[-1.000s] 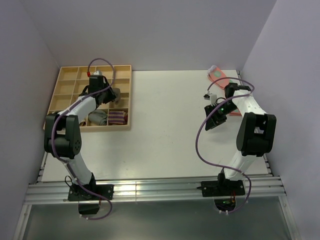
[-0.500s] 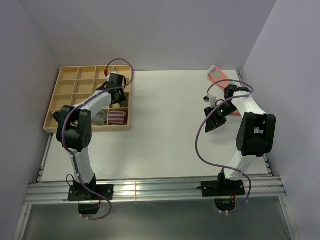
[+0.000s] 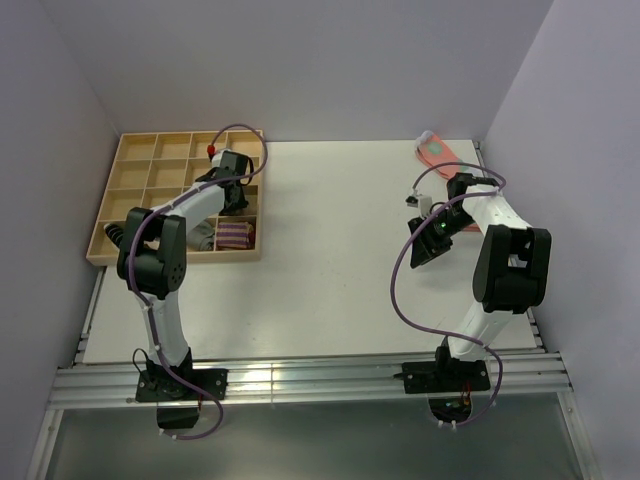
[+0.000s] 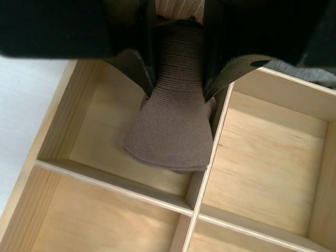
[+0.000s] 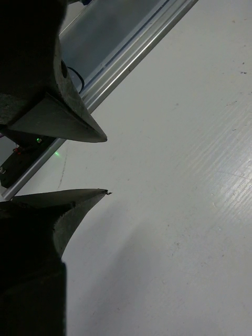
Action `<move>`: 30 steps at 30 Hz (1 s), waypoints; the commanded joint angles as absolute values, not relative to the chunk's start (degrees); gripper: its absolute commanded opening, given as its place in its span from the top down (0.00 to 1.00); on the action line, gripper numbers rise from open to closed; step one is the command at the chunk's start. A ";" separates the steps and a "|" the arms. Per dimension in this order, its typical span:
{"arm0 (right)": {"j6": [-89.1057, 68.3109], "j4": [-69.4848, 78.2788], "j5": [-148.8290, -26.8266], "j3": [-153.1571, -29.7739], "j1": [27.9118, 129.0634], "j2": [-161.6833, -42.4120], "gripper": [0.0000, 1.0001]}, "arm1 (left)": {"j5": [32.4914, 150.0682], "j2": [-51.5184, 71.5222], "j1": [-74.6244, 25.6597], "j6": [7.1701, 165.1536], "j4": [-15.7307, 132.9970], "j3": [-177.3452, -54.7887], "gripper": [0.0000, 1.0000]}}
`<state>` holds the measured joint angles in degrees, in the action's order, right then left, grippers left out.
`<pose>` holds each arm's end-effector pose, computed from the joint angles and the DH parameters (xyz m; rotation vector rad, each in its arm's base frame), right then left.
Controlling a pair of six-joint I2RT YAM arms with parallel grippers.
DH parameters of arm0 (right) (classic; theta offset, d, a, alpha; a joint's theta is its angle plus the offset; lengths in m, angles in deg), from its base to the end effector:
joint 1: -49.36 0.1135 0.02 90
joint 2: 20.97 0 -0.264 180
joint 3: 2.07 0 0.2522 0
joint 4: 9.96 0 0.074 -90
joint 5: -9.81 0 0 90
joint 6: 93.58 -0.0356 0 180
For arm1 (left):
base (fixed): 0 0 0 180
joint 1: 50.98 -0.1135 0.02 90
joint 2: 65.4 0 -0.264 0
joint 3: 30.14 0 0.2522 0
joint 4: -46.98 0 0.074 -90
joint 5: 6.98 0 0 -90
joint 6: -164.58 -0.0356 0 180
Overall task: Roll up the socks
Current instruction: Place the sock in the storage box.
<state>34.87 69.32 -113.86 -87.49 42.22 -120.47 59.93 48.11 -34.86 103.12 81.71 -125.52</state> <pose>0.3022 -0.0180 0.2091 -0.7450 2.7520 0.8277 0.4164 -0.1058 0.1920 -0.4222 2.3616 0.1467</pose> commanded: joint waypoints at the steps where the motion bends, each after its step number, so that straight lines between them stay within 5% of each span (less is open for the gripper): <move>1: 35.70 68.40 -114.02 -87.46 41.98 -118.53 0.52 | 58.05 48.32 -34.72 101.13 83.14 -128.71 1.00; 30: 36.14 67.96 -113.41 -86.06 41.98 -118.53 0.53 | 80.39 59.66 -36.92 104.38 84.90 -132.05 0.99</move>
